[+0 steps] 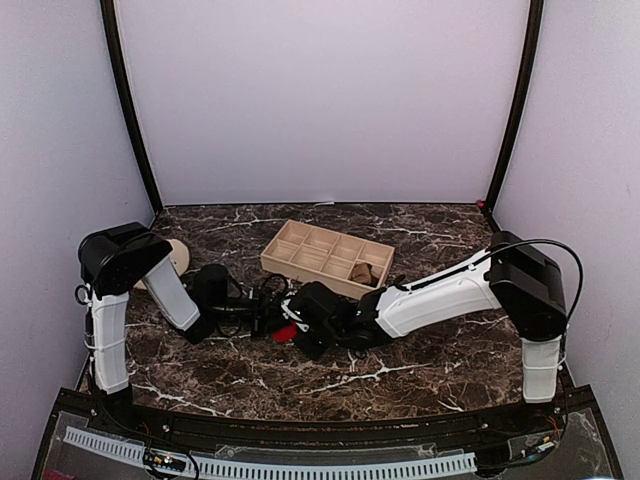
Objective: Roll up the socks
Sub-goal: Roll the sock at the center of the board.
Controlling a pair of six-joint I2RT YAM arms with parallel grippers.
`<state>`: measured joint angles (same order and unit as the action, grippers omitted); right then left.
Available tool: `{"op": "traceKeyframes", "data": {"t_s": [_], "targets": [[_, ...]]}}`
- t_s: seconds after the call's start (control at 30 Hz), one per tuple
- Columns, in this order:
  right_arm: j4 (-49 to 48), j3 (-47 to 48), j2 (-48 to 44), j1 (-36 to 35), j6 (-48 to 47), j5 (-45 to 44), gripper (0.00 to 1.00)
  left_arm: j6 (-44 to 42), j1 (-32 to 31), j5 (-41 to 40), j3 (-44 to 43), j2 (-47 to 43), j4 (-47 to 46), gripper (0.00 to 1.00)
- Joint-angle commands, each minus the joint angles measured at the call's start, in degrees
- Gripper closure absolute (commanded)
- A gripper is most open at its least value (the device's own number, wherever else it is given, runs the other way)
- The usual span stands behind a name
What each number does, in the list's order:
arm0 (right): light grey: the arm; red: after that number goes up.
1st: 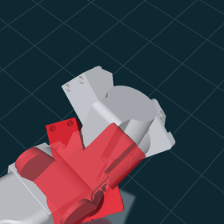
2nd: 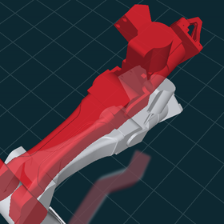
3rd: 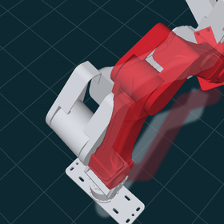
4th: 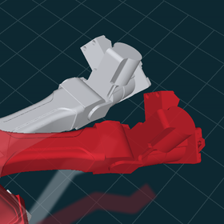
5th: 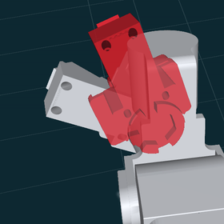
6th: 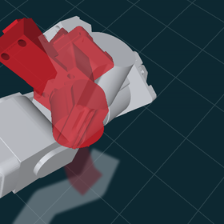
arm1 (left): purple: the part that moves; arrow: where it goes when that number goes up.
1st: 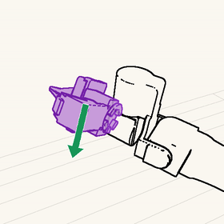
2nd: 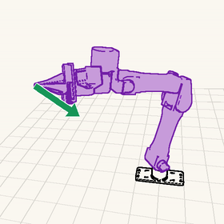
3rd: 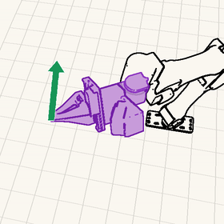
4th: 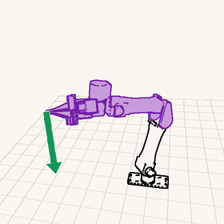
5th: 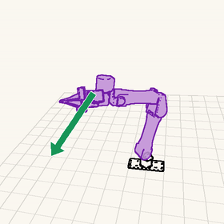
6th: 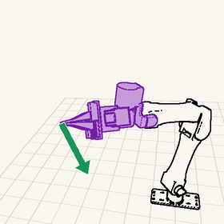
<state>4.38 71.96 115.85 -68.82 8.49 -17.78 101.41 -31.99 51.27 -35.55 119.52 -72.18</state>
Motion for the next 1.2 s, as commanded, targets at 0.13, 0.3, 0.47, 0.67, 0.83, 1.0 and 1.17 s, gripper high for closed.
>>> {"op": "traceKeyframes", "data": {"t_s": [0.13,0.3,0.47,0.67,0.83,1.0,1.17], "targets": [[0.9,0.8,-1.4,0.6,0.4,2.3,1.00,7.5,-0.1,1.3,3.0,6.8,0.0,0.91],[3.0,0.6,-2.4,1.4,2.2,3.0,0.81,9.5,0.2,0.9,4.3,9.7,-5.7,0.93],[2.2,-2.8,-5.5,2.3,5.3,4.5,0.61,10.7,0.7,1.2,3.5,12.6,-10.0,0.94],[-2.4,-9.2,-11.2,3.4,9.3,7.2,0.54,8.4,1.2,2.8,2.0,13.9,-8.4,0.95],[-6.4,-12.4,-13.8,4.8,11.5,9.7,0.53,7.2,1.9,3.2,2.3,14.8,-7.7,0.95],[-10.7,-13.5,-14.2,5.8,13.4,13.0,0.52,6.6,2.0,3.4,1.3,15.5,-7.1,0.95],[-10.8,-11.8,-13.6,6.3,14.7,13.0,0.51,6.6,2.0,3.8,-0.5,16.3,-6.6,0.96]]}}
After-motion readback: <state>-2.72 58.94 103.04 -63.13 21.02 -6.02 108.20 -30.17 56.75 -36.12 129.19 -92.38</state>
